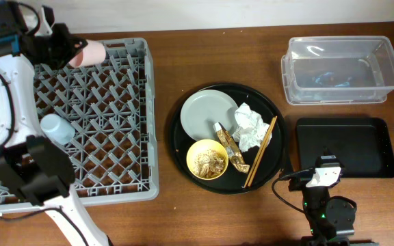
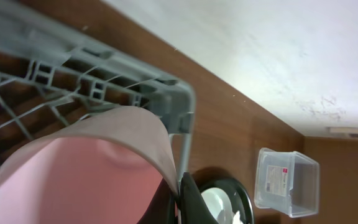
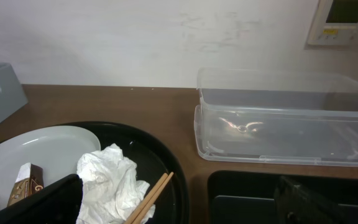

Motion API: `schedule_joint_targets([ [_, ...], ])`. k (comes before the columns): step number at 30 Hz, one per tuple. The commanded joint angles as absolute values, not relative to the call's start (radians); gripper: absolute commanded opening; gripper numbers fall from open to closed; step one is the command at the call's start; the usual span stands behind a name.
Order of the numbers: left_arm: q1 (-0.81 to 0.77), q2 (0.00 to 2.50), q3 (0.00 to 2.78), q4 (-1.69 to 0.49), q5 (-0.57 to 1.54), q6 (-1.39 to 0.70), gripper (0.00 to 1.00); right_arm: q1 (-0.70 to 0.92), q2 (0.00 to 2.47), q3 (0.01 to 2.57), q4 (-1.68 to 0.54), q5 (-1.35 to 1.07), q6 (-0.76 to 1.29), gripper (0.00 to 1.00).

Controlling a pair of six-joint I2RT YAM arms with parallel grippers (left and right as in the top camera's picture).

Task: Sort waste into correct bins and load items into the dishwasher rack
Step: 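Place the pink cup in the rack's back row and release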

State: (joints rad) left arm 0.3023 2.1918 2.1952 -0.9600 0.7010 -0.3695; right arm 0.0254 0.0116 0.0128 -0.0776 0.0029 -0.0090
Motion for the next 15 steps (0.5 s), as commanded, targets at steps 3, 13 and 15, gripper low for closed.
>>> schedule_joint_targets([
  [3, 0.353, 2.318, 2.185, -0.963, 1.001, -0.350, 0.01, 0.019, 0.004, 0.006, -0.082, 0.009, -0.015, 0.99],
  [13, 0.382, 2.375, 2.178, -1.034, 1.025, -0.350, 0.00, 0.019, 0.004, 0.006, -0.082, 0.009, -0.015, 0.99],
  [15, 0.400, 2.375, 2.178, -1.053, 1.024, -0.350, 0.00, 0.019, 0.004, 0.006, -0.082, 0.009, -0.015, 0.99],
])
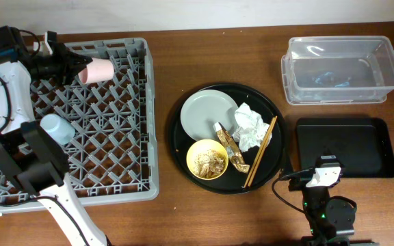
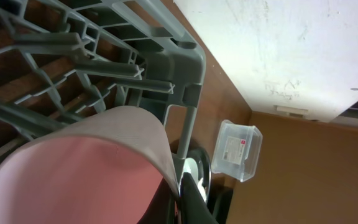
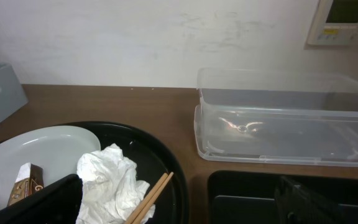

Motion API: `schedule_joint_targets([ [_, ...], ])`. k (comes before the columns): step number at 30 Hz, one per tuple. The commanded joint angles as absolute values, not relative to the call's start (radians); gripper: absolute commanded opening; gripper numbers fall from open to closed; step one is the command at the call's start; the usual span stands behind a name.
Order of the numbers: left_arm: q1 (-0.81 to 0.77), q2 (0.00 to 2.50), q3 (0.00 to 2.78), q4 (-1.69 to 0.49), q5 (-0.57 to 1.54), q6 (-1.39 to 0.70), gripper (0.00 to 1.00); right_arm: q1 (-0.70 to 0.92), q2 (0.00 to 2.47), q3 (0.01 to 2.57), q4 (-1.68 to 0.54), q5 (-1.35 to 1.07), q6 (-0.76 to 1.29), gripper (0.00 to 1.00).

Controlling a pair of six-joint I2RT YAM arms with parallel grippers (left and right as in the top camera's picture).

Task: Sort waste into correct bins and load items into the dishwasher rack
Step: 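Place the pink cup in the rack's back row and release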

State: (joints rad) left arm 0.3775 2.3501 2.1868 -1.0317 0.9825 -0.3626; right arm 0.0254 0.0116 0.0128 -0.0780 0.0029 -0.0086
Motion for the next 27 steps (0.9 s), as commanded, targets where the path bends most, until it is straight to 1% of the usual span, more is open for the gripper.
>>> schedule_joint_targets([
  [1, 0.409, 2.375, 2.178, -1.062, 1.024, -0.350, 0.00, 0.019, 0.004, 0.006, -0.082, 0.009, -0.015, 0.99],
  [4, 0.442, 2.375, 2.178, -1.102, 1.011, -0.349, 0.00, 0.019, 0.004, 0.006, -0.082, 0.009, -0.015, 0.99],
  [6, 0.457, 2.375, 2.178, -1.125, 0.958, -0.349, 0.01, 0.019, 0.004, 0.006, -0.082, 0.009, -0.015, 0.99],
  [7, 0.468, 2.375, 2.178, -1.144, 0.907, -0.349, 0.07, 0.019, 0.004, 0.006, -0.082, 0.009, -0.015, 0.99],
  [8, 0.477, 2.375, 2.178, -1.163, 0.866, -0.339, 0.16, 0.019, 0.004, 0.006, -0.082, 0.009, -0.015, 0.99],
  [9, 0.487, 2.375, 2.178, -1.184, 0.816, -0.318, 0.32, 0.019, 0.004, 0.006, -0.082, 0.009, -0.015, 0.99],
  [10, 0.493, 2.375, 2.178, -1.195, 0.786, -0.293, 0.67, 0.019, 0.004, 0.006, -0.082, 0.009, -0.015, 0.99],
  [11, 0.499, 2.375, 2.178, -1.206, 0.762, -0.254, 0.92, 0.019, 0.004, 0.006, -0.082, 0.009, -0.015, 0.99],
  [12, 0.502, 2.375, 2.178, -1.210, 0.756, -0.234, 0.96, 0.019, 0.004, 0.006, -0.082, 0.009, -0.015, 0.99],
  [16, 0.519, 2.374, 2.178, -1.213, 0.751, -0.215, 0.99, 0.019, 0.004, 0.006, -0.082, 0.009, -0.015, 0.99],
  [19, 0.533, 2.370, 2.178, -1.222, 0.705, -0.215, 0.99, 0.019, 0.004, 0.006, -0.082, 0.009, -0.015, 0.99],
  [22, 0.544, 2.352, 2.185, -1.238, 0.571, -0.215, 0.99, 0.019, 0.004, 0.006, -0.082, 0.009, -0.015, 0.99],
  [24, 0.551, 2.336, 2.193, -1.248, 0.517, -0.216, 0.99, 0.019, 0.004, 0.006, -0.082, 0.009, -0.015, 0.99],
  [27, 0.561, 2.289, 2.204, -1.253, 0.496, -0.219, 0.99, 0.019, 0.004, 0.006, -0.082, 0.009, -0.015, 0.99],
])
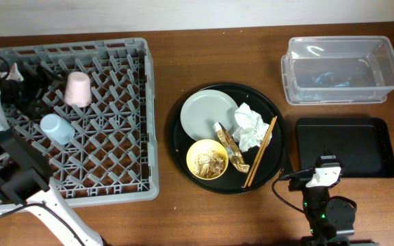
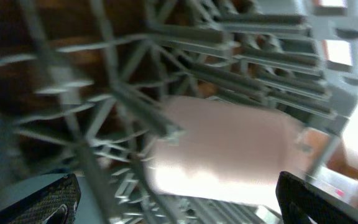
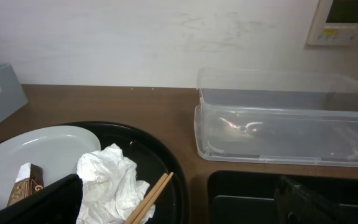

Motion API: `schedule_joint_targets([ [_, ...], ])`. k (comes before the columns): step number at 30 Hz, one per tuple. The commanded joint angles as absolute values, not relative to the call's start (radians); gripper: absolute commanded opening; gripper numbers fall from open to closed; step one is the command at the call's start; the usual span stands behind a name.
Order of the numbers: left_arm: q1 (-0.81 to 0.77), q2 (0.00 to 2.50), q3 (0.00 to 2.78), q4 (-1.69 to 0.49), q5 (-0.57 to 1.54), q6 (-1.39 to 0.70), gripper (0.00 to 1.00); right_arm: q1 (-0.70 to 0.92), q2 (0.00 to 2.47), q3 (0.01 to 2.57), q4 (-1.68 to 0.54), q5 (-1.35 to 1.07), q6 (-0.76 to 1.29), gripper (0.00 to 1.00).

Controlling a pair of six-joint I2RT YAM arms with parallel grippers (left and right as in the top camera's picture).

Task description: Sort waste into correct bins and load items into the dishwasher rack

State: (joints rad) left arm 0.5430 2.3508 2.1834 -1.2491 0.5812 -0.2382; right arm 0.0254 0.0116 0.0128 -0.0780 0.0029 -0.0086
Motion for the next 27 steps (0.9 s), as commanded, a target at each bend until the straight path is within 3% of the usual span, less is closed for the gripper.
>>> schedule_joint_targets([
  [1, 0.561, 2.270, 2.206, -1.251, 0.495, -0.219, 0.99, 0.019, 0.004, 0.006, -0.082, 0.009, -0.015, 0.99],
  [5, 0.547, 2.203, 2.214, -1.251, 0.482, -0.220, 0.93, 0.019, 0.004, 0.006, -0.082, 0.009, -0.015, 0.99],
  [9, 0.475, 2.157, 2.214, -1.254, 0.513, -0.215, 0.68, 0.019, 0.004, 0.006, -0.082, 0.009, -0.015, 0.99],
  [13, 0.339, 2.126, 2.214, -1.259, 0.540, -0.137, 0.56, 0.019, 0.004, 0.006, -0.082, 0.009, -0.015, 0.99],
  [20, 0.011, 1.995, 2.214, -1.364, 0.499, 0.020, 0.57, 0.019, 0.004, 0.006, -0.082, 0.009, -0.015, 0.99],
  [27, -0.295, 1.984, 2.196, -1.381, 0.337, 0.019, 0.57, 0.019, 0.004, 0.006, -0.082, 0.009, -0.015, 0.99],
])
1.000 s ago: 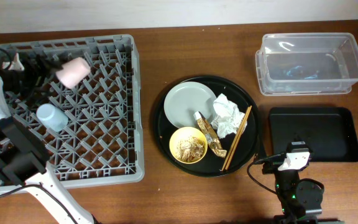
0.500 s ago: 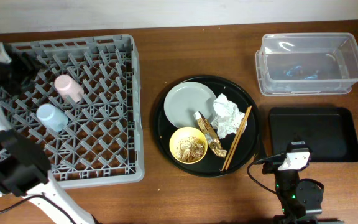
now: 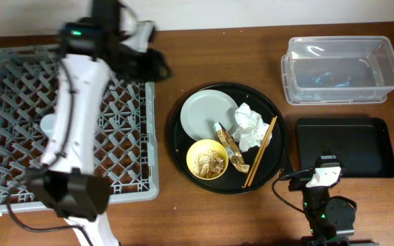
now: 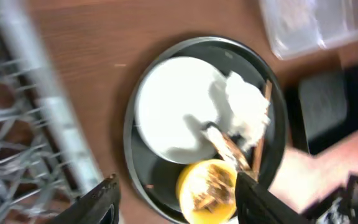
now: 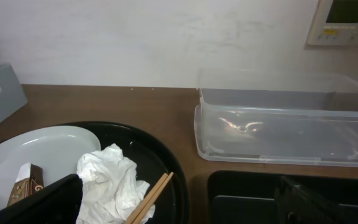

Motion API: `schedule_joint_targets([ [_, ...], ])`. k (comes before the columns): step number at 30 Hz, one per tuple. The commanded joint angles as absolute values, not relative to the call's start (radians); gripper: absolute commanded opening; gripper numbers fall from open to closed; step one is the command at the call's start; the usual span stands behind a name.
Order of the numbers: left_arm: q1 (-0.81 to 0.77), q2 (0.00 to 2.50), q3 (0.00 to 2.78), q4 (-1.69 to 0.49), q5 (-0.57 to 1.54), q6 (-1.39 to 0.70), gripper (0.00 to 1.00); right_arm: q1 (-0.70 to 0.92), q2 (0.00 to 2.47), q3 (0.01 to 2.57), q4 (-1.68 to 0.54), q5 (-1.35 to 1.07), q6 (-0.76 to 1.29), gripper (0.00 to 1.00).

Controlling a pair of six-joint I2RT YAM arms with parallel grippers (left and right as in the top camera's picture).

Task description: Sort waste into correct bins and load items into the dishwasher rack

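Note:
My left gripper (image 3: 152, 67) hangs open and empty over the far right corner of the grey dishwasher rack (image 3: 19, 75). Its wrist view looks down on the round black tray (image 3: 176, 137). On it lie a pale plate (image 4: 173, 106), a yellow bowl (image 4: 207, 190) of scraps, a crumpled napkin (image 4: 247, 106), chopsticks (image 3: 260, 152) and a gold wrapper (image 3: 230, 147). A blue cup (image 3: 46, 125) sits in the rack. The pink cup is hidden beneath the left arm. My right gripper (image 5: 179, 205) rests open at the table's front right, facing the tray.
A clear plastic bin (image 3: 337, 68) stands at the back right, with something small inside. A black rectangular tray (image 3: 344, 147) lies in front of it, just behind the right arm. The left arm spans the rack from front to back.
My left gripper has gone from the far left of the rack, beside the pink cup, to the rack's far right corner. It now faces the black tray. The right arm is unchanged.
My left gripper held the pink cup at the rack's far left corner, then over the rack's back rows. Then the cup stood upside down in the rack with the gripper open beside it. Now the gripper is empty near the tray.

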State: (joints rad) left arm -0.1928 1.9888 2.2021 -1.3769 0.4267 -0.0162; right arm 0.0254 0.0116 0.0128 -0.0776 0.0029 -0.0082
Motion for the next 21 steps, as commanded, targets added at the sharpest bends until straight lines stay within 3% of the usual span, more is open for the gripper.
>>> schedule_joint_targets([
  [1, -0.339, 1.992, 2.185, -1.381, 0.303, 0.019, 0.57, 0.019, 0.004, 0.006, -0.082, 0.009, -0.015, 0.99],
  [10, -0.511, 2.096, 2.095, -1.329, 0.239, -0.120, 0.50, 0.019, 0.004, 0.006, -0.082, 0.009, -0.015, 0.99],
  [15, -0.499, 2.094, 2.111, -1.363, 0.239, -0.120, 0.50, 0.019, 0.004, 0.006, -0.082, 0.009, -0.015, 0.99],
  [18, -0.458, 2.089, 2.173, -1.458, 0.238, -0.120, 0.41, 0.019, 0.004, 0.006, -0.082, 0.009, -0.015, 0.99],
  [21, -0.378, 2.076, 2.233, -1.565, 0.209, -0.120, 0.40, 0.019, 0.004, 0.006, -0.082, 0.009, -0.015, 0.99],
])
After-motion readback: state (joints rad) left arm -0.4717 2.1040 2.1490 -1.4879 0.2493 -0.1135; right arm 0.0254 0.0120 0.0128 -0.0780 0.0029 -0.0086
